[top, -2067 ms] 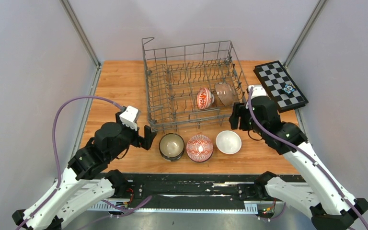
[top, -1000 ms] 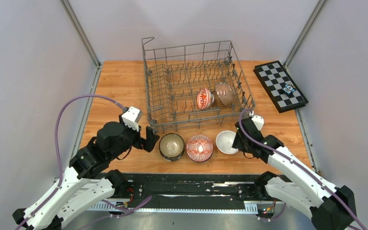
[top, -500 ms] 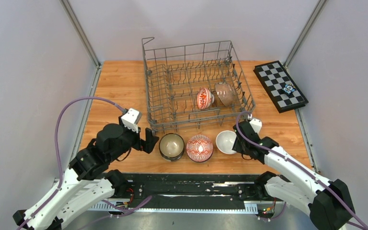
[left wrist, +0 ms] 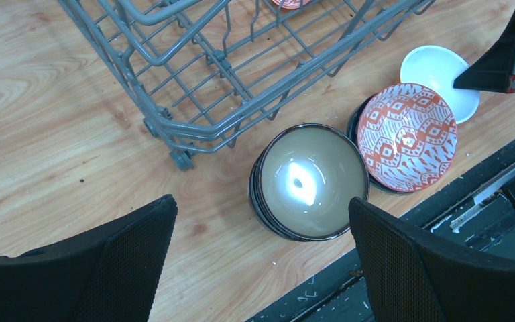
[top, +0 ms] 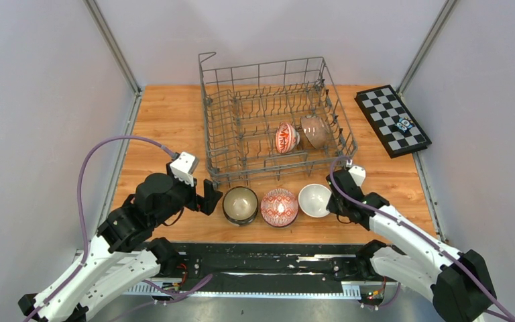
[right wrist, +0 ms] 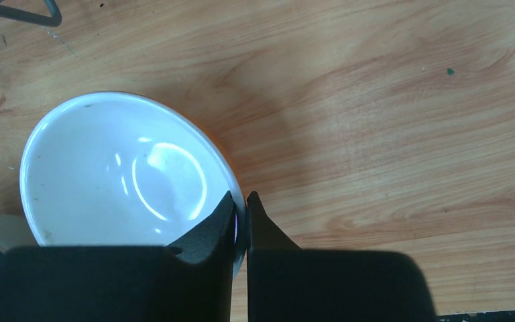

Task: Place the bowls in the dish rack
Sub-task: Pick up the bowl from the center of the board, then place the bowl in the dish rack.

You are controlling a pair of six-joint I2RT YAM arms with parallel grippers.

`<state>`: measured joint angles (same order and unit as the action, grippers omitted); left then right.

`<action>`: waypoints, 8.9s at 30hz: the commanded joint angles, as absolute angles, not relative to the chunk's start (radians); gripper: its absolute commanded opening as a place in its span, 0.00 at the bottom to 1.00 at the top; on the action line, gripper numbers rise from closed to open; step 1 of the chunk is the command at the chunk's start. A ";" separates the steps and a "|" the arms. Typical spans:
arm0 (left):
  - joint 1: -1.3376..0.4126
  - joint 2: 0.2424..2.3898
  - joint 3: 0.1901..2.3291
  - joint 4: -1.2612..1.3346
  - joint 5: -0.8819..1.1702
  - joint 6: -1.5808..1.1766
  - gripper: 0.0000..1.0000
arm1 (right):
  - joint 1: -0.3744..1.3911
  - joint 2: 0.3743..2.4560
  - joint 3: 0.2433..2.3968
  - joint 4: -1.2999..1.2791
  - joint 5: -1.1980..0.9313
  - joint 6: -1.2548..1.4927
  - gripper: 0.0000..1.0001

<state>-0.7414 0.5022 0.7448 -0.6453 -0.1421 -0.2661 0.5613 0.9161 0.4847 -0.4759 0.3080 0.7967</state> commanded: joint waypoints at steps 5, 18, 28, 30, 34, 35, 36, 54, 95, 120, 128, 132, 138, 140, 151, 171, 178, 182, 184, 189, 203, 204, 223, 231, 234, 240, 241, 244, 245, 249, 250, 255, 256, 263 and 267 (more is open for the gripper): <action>-0.736 0.509 0.745 -0.633 -0.126 -0.271 1.00 | 0.549 0.845 0.470 -0.509 0.301 0.755 0.03; -0.735 0.557 0.797 -0.632 0.024 -0.336 1.00 | 0.550 0.681 0.649 -0.712 0.358 0.627 0.03; -0.757 0.593 0.830 -0.559 0.140 -0.419 0.97 | 0.590 0.685 0.877 -0.790 0.255 0.529 0.03; -0.782 0.596 0.839 -0.548 0.119 -0.437 0.96 | 0.621 0.714 0.921 -0.804 0.250 0.521 0.03; -0.863 0.624 0.858 -0.533 0.048 -0.469 0.95 | 0.744 0.775 0.997 -0.829 0.327 0.526 0.03; -0.887 0.636 0.861 -0.532 0.026 -0.477 0.95 | 0.791 0.790 1.014 -0.831 0.363 0.533 0.03; -0.911 0.646 0.863 -0.530 0.007 -0.486 0.95 | 0.850 0.813 1.032 -0.834 0.402 0.538 0.03; -1.081 0.735 0.842 -0.489 -0.330 -0.643 0.85 | 1.261 1.188 1.306 -0.881 0.701 0.580 0.03; -1.084 0.779 0.770 -0.418 -0.337 -0.676 0.00 | 1.393 1.372 1.488 -0.867 0.791 0.547 0.03; -0.982 0.710 0.735 -0.287 -0.174 -0.580 0.00 | 1.358 0.973 1.130 -0.501 0.449 0.457 0.94; -0.868 0.647 0.657 -0.127 0.015 -0.614 0.00 | 1.345 0.863 1.037 -0.367 0.336 0.470 1.00; -0.825 0.627 0.625 -0.050 0.088 -0.660 0.00 | 1.342 0.838 1.013 -0.300 0.303 0.512 1.00; -0.788 0.590 0.572 0.075 0.162 -0.725 0.00 | 1.341 0.842 1.010 -0.240 0.294 0.562 0.99; -0.781 0.585 0.564 0.100 0.176 -0.739 0.00 | 1.340 0.845 1.004 -0.214 0.286 0.566 0.99; -0.767 0.558 0.555 0.137 0.193 -0.758 0.00 | 1.340 0.899 1.028 -0.148 0.234 0.562 0.98; -0.765 0.545 0.545 0.142 0.176 -0.761 0.00 | 1.340 0.911 1.019 -0.061 0.194 0.544 0.81; -0.764 0.552 0.551 0.142 0.175 -0.757 0.00 | 1.341 0.914 1.016 -0.059 0.186 0.541 0.73; -0.765 0.554 0.550 0.145 0.178 -0.758 0.00 | 1.341 0.923 1.021 -0.057 0.179 0.531 0.10; -0.764 0.554 0.548 0.141 0.176 -0.756 0.00 | 1.341 0.924 1.024 -0.062 0.185 0.527 0.03; -0.764 0.554 0.550 0.127 0.170 -0.755 0.05 | 1.341 0.917 1.026 -0.058 0.201 0.520 0.03; -0.764 0.540 0.551 0.036 0.122 -0.738 0.44 | 1.340 0.902 1.066 -0.095 0.265 0.477 0.02; -0.764 0.537 0.552 0.031 0.120 -0.738 0.50 | 1.340 0.904 1.074 -0.105 0.277 0.470 0.02; -0.764 0.448 0.756 -0.407 -0.166 -0.527 1.00 | 1.315 0.999 1.245 -0.291 0.552 0.269 0.02; -0.764 0.408 0.847 -0.592 -0.270 -0.417 1.00 | 1.179 1.128 1.395 -0.436 0.499 0.233 0.02; -0.764 0.397 0.870 -0.646 -0.284 -0.381 1.00 | 1.121 1.172 1.432 -0.461 0.471 0.231 0.02; -0.764 0.360 0.874 -0.691 -0.330 -0.327 1.00 | 1.014 1.278 1.522 -0.521 0.413 0.220 0.02; -0.764 0.348 0.867 -0.689 -0.333 -0.321 1.00 | 0.997 1.298 1.534 -0.526 0.398 0.220 0.02; -0.764 0.322 0.840 -0.681 -0.339 -0.310 1.00 | 0.944 1.352 1.562 -0.528 0.354 0.221 0.02; -0.764 0.316 0.831 -0.680 -0.337 -0.308 1.00 | 0.930 1.371 1.572 -0.527 0.345 0.223 0.02; -0.764 0.307 0.805 -0.680 -0.325 -0.298 1.00 | 0.884 1.473 1.629 -0.533 0.293 0.228 0.02; -0.765 0.308 0.801 -0.678 -0.325 -0.294 1.00 | 0.874 1.495 1.645 -0.537 0.282 0.231 0.02; -0.765 0.310 0.765 -0.677 -0.357 -0.276 1.00 | 0.834 1.606 1.721 -0.561 0.262 0.226 0.03; -0.764 0.310 0.758 -0.675 -0.360 -0.274 1.00 | 0.827 1.623 1.732 -0.563 0.260 0.226 0.02; -0.764 0.332 0.737 -0.679 -0.347 -0.263 1.00 | 0.783 1.734 1.797 -0.585 0.270 0.217 0.02; -0.764 0.346 0.739 -0.686 -0.353 -0.268 1.00 | 0.769 1.789 1.827 -0.595 0.265 0.218 0.02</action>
<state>-0.7689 0.3294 0.7502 -0.6834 -0.3443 -0.2817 0.7918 1.7489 1.7672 -0.5716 0.2615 0.2359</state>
